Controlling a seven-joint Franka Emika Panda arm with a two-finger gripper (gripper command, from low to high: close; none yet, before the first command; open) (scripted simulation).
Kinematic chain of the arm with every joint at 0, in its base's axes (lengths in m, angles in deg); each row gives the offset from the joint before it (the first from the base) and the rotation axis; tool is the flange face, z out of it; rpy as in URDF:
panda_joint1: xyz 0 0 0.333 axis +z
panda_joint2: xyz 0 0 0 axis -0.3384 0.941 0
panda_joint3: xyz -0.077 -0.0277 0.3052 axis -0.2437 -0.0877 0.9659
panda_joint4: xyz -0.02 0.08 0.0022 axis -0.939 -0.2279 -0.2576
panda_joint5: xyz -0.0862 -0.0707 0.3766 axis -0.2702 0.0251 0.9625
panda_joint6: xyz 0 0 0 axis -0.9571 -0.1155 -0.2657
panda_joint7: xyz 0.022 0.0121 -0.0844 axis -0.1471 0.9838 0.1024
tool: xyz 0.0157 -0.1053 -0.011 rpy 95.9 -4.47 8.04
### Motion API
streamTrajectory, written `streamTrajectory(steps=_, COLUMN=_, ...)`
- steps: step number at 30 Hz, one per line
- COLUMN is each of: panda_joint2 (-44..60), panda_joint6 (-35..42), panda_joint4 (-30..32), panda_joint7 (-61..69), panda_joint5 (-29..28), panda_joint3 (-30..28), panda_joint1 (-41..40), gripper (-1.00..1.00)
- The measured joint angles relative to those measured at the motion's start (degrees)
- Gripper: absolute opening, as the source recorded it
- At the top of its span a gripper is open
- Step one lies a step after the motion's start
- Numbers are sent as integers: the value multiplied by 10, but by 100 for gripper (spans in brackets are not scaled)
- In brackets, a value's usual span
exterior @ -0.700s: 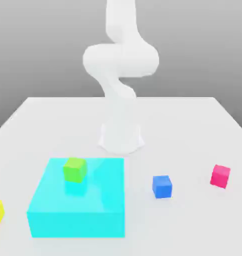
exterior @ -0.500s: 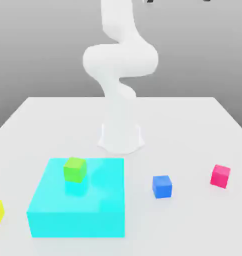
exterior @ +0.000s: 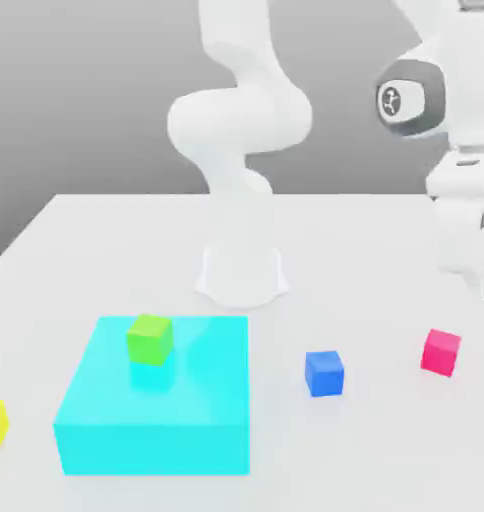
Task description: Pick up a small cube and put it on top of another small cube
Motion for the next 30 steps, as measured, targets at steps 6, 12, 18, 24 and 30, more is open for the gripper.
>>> streamTrajectory(steps=6, panda_joint2=108, panda_joint6=-65, panda_joint4=47, panda_joint7=-69, panda_joint5=-115, panda_joint3=9, panda_joint1=77, gripper=0)
streamTrajectory(steps=12, panda_joint2=231, panda_joint6=-158, panda_joint4=27, panda_joint7=-152, panda_joint5=-228, panda_joint3=-94, panda_joint1=157, gripper=0)
streamTrajectory(steps=18, panda_joint2=242, panda_joint6=-168, panda_joint4=24, panda_joint7=-159, panda_joint5=-235, panda_joint3=-105, panda_joint1=167, gripper=-100)
streamTrajectory(steps=24, panda_joint2=171, panda_joint6=-112, panda_joint4=40, panda_joint7=-112, panda_joint5=-176, panda_joint3=-52, panda_joint1=128, gripper=-100)
streamTrajectory(steps=30, panda_joint2=128, panda_joint6=-33, panda_joint4=12, panda_joint7=-49, panda_joint5=-99, panda_joint3=-70, panda_joint1=74, gripper=-100)
